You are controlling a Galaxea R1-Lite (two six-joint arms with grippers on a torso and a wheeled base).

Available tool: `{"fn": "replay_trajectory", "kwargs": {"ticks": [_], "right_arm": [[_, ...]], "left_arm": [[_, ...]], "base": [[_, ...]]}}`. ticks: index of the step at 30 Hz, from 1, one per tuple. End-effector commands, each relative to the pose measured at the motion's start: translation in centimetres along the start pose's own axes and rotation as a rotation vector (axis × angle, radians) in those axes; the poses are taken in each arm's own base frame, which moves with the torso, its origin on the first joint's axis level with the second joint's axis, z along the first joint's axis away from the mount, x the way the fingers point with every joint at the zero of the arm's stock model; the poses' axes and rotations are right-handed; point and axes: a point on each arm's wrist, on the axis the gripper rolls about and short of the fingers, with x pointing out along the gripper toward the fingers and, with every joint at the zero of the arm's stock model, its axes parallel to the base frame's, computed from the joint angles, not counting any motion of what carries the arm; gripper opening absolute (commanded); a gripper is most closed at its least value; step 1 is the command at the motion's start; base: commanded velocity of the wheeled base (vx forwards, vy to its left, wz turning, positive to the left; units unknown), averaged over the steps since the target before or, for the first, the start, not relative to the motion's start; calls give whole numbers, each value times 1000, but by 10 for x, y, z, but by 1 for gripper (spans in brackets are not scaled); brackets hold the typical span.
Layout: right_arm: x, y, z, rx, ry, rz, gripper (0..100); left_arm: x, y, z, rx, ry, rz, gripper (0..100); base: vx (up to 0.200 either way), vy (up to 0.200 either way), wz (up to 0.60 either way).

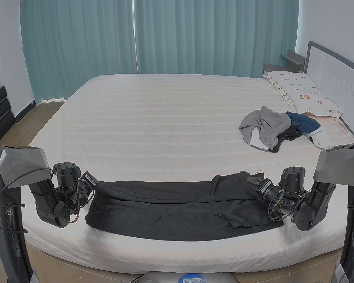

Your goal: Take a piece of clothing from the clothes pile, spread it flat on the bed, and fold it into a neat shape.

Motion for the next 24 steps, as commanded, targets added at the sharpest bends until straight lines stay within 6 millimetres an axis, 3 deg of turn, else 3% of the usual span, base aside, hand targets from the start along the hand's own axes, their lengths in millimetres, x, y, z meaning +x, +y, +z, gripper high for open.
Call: {"fn": "replay_trajectory", "kwargs": {"ticks": [1,24], "right_arm": [[11,-8,-8,6,21,-28,100],[39,-3,-13,24,4,-124,100]], "left_arm": [[0,-5,3,-37,-17,-23,0],[-1,-8,4,-49,-34,-50,0]], "base": [[0,0,0],[0,0,0]]}}
